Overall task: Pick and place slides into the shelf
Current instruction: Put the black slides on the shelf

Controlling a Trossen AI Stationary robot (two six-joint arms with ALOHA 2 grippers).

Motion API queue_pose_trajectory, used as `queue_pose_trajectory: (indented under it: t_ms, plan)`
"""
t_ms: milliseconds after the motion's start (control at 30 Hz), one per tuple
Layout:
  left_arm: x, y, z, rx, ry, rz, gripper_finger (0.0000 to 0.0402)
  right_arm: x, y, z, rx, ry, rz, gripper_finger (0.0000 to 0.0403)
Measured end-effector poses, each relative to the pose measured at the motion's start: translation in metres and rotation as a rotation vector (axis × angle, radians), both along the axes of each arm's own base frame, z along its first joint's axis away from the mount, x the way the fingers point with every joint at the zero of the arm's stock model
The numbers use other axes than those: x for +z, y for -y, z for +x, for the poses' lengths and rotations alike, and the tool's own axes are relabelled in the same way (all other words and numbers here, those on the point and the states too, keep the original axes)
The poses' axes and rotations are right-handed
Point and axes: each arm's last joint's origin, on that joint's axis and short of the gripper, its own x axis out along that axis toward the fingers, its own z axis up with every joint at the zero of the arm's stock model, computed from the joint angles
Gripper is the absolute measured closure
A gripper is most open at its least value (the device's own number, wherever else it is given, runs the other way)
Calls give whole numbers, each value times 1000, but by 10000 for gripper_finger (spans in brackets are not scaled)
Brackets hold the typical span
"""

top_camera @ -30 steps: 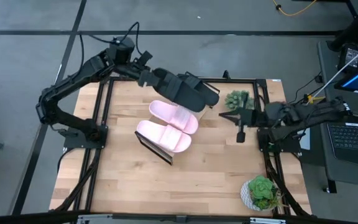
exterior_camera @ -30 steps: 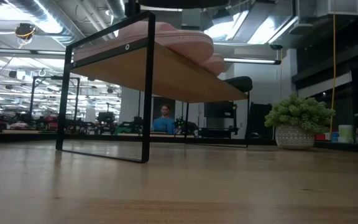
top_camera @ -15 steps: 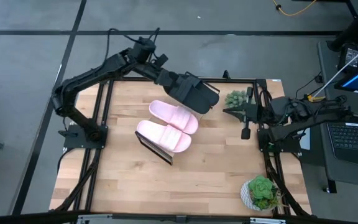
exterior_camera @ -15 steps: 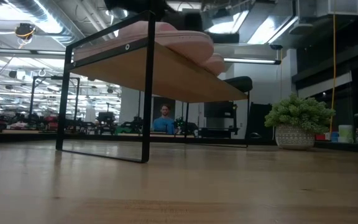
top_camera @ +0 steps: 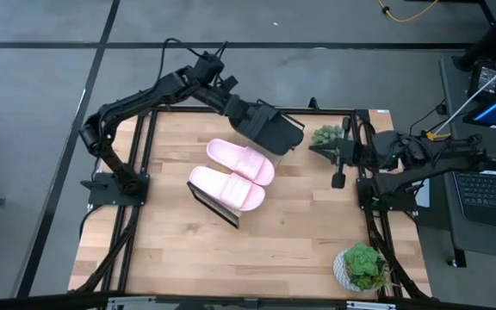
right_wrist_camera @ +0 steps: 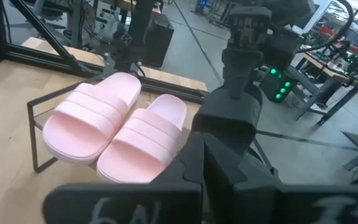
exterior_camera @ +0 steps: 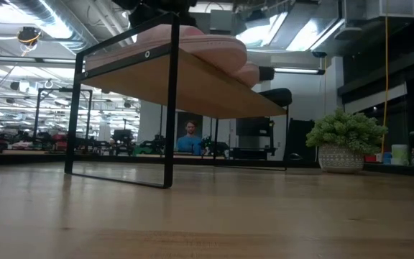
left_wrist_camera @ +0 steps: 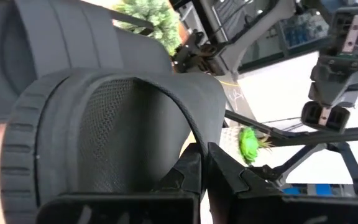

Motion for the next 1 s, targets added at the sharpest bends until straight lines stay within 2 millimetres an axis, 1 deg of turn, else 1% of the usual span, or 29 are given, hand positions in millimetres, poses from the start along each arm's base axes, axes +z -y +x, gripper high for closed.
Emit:
queue_pose_trajectory:
  t_ms: [167, 400, 533, 800, 1000]
  plan:
    - [-2, -2, -2, 18, -18, 4, 401, -1, 2, 0, -13, -6, -1, 399]
    - [-10, 1, -7, 44, -129, -49, 401, -3, 3, -1, -17, -34, -4, 399]
    - [-15, 2, -3, 42, -141, -51, 401, -4, 3, -1, -17, -38, -4, 398]
    - [-14, 1, -3, 58, -139, -75, 401, -4, 3, -1, -17, -38, -3, 399]
    - [-11, 2, 0, 44, -107, -91, 401, -4, 3, -1, -17, -37, -2, 397]
